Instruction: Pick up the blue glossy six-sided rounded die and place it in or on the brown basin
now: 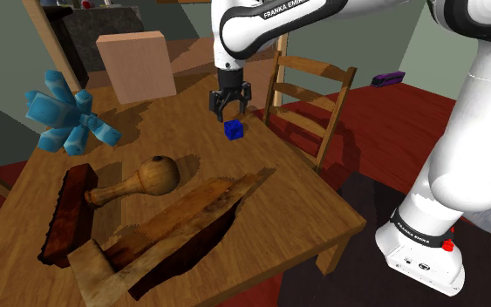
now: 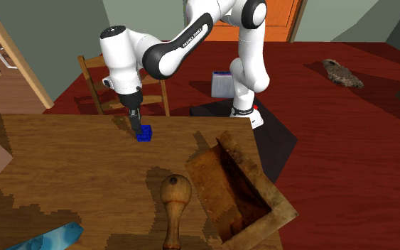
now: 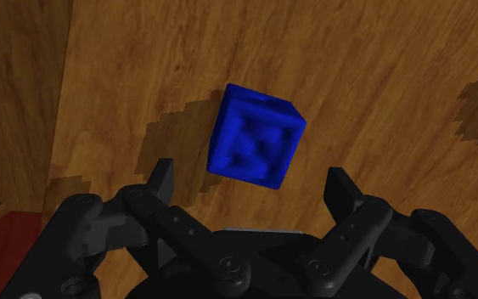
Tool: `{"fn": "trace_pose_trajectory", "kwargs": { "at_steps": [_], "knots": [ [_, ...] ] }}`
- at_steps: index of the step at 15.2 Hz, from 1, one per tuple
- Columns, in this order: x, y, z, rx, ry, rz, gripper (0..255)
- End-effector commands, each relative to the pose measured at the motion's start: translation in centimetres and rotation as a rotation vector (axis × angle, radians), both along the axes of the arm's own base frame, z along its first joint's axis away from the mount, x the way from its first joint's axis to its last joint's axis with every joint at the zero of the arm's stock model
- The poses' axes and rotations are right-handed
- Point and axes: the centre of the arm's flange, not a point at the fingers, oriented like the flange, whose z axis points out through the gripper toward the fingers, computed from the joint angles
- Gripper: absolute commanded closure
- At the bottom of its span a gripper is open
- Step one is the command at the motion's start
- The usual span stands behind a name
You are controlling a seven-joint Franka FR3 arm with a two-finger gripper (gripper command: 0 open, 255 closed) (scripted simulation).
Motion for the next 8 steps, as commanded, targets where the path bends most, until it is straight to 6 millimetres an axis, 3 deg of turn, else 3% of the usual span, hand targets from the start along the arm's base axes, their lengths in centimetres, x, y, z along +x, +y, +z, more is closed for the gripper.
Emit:
{"fn": "trace_pose_trajectory", "kwargs": {
  "at_steps": [1, 5, 8],
  "knots": [
    [0.1, 0.1, -1.0, 0.000, -0.001, 0.000, 0],
    [0.2, 0.1, -2.9, 0.000, -0.001, 0.000, 0],
    [0.2, 0.1, -2.9, 0.000, -0.001, 0.000, 0]
  ]
}}
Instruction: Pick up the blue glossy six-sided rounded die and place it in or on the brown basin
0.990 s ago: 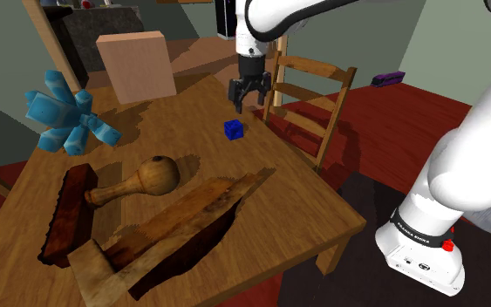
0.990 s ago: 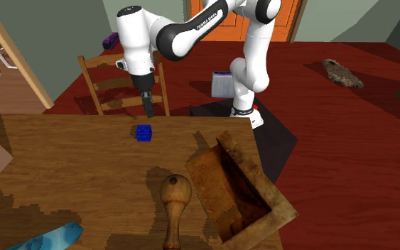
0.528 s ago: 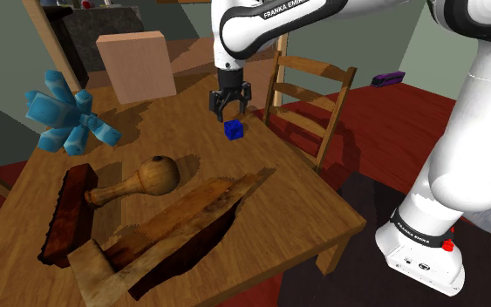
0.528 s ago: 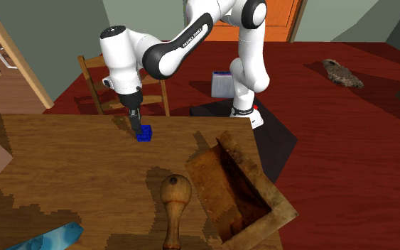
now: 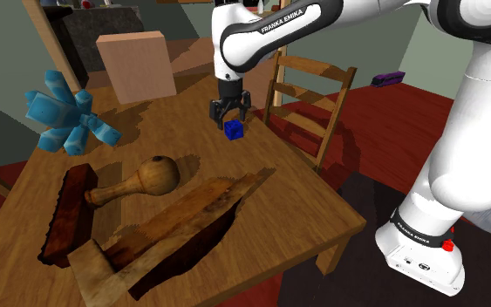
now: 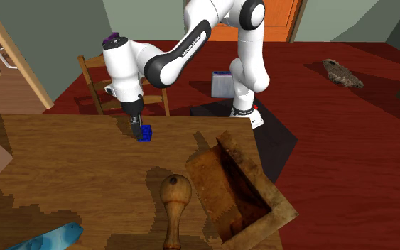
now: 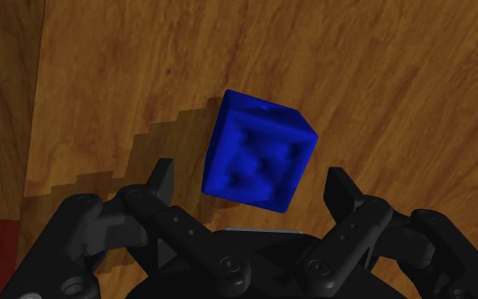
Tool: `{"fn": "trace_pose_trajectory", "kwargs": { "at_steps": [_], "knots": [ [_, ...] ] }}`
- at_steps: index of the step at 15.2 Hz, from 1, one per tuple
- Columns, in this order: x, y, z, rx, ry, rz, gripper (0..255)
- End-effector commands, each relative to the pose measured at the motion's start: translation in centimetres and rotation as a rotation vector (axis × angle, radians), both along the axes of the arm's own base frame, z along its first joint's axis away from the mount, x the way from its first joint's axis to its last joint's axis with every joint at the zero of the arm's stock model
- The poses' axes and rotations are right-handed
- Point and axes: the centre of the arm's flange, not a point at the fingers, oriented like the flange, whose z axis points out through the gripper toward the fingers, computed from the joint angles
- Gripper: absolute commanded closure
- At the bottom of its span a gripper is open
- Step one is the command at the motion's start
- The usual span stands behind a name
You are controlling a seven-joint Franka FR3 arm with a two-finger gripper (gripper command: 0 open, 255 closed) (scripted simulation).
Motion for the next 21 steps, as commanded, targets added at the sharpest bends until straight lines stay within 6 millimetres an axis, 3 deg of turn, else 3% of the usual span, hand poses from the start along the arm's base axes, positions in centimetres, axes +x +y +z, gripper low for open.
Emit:
{"fn": "trace_pose_trajectory", "kwargs": {
  "at_steps": [1, 5, 6, 15, 21],
  "knots": [
    [0.0, 0.0, 0.0, 0.000, 0.000, 0.000, 0],
    [0.0, 0.0, 0.0, 0.000, 0.000, 0.000, 0],
    [0.0, 0.0, 0.0, 0.000, 0.000, 0.000, 255],
    [0.0, 0.0, 0.0, 0.000, 0.000, 0.000, 255],
    [0.0, 0.0, 3.1, 0.000, 0.000, 0.000, 255]
  ]
}}
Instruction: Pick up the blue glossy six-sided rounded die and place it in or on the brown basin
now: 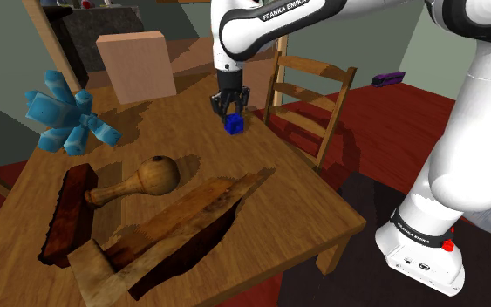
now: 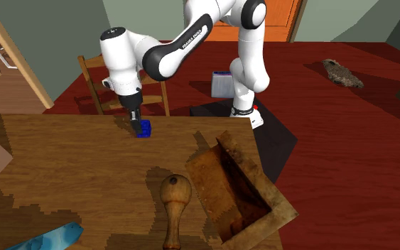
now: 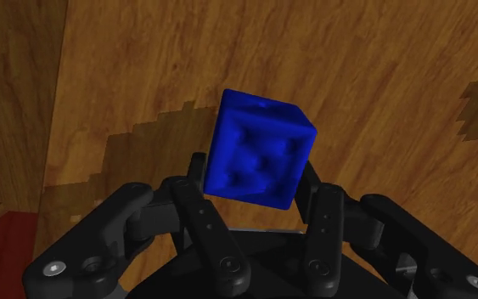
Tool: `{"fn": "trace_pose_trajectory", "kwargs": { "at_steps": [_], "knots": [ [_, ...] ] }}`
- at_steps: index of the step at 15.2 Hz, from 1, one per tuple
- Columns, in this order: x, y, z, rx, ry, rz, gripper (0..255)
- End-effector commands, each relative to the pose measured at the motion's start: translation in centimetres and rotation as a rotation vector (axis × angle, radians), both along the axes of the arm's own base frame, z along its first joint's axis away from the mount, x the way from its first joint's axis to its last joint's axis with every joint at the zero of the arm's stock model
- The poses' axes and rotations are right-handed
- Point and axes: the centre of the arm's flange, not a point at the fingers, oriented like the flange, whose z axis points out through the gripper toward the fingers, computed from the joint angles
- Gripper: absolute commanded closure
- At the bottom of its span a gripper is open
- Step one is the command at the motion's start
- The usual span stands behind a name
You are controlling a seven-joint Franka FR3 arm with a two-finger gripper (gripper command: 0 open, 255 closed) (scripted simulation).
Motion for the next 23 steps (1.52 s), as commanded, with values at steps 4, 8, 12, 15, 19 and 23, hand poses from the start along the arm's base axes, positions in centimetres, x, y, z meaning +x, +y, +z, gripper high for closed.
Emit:
{"fn": "trace_pose_trajectory", "kwargs": {
  "at_steps": [4, 8, 12, 15, 19, 23],
  "knots": [
    [0.0, 0.0, 2.7, 0.000, 0.000, 0.000, 255],
    [0.0, 0.0, 4.8, 0.000, 0.000, 0.000, 255],
    [0.0, 0.0, 6.9, 0.000, 0.000, 0.000, 255],
    [0.0, 0.0, 8.5, 0.000, 0.000, 0.000, 255],
    [0.0, 0.0, 10.6, 0.000, 0.000, 0.000, 255],
    [0.0, 0.0, 12.7, 0.000, 0.000, 0.000, 255]
  ]
}}
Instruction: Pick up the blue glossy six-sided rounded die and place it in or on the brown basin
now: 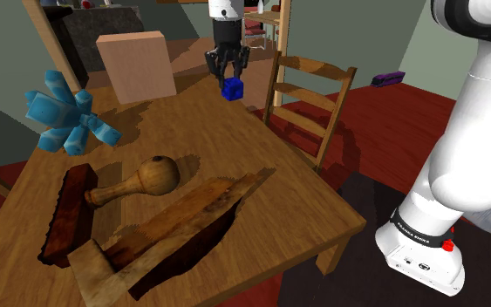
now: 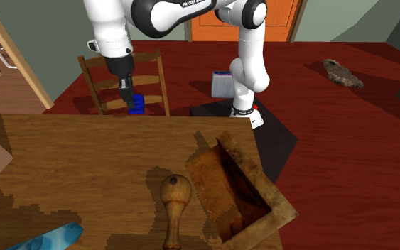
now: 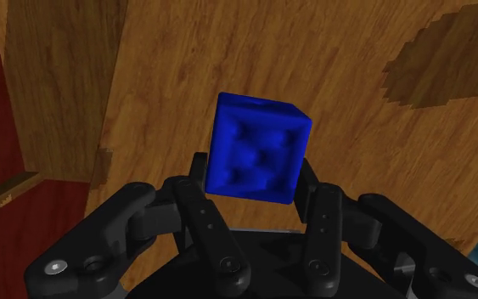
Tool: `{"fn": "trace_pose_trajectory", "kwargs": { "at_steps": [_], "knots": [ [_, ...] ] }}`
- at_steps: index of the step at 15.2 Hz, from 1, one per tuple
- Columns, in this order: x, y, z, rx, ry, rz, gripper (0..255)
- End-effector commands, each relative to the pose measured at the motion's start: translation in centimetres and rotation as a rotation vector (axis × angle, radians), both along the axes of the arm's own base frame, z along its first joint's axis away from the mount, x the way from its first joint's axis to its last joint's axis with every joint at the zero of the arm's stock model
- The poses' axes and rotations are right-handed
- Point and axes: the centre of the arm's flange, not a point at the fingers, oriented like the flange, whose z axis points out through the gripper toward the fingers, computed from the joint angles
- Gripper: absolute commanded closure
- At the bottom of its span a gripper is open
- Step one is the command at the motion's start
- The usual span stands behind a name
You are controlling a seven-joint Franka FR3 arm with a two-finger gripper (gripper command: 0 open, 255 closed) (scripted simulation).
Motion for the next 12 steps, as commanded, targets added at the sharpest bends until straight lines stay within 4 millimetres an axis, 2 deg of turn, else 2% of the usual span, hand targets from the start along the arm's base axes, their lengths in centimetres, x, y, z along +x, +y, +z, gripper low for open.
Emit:
{"fn": "trace_pose_trajectory", "kwargs": {
  "at_steps": [1, 4, 12],
  "knots": [
    [0.0, 0.1, 1.0, 0.000, 0.000, 0.000, 255],
    [0.0, 0.1, 2.2, 0.000, 0.000, 0.000, 255],
    [-5.8, 8.9, 2.5, 0.000, 0.000, 0.000, 255]
  ]
}}
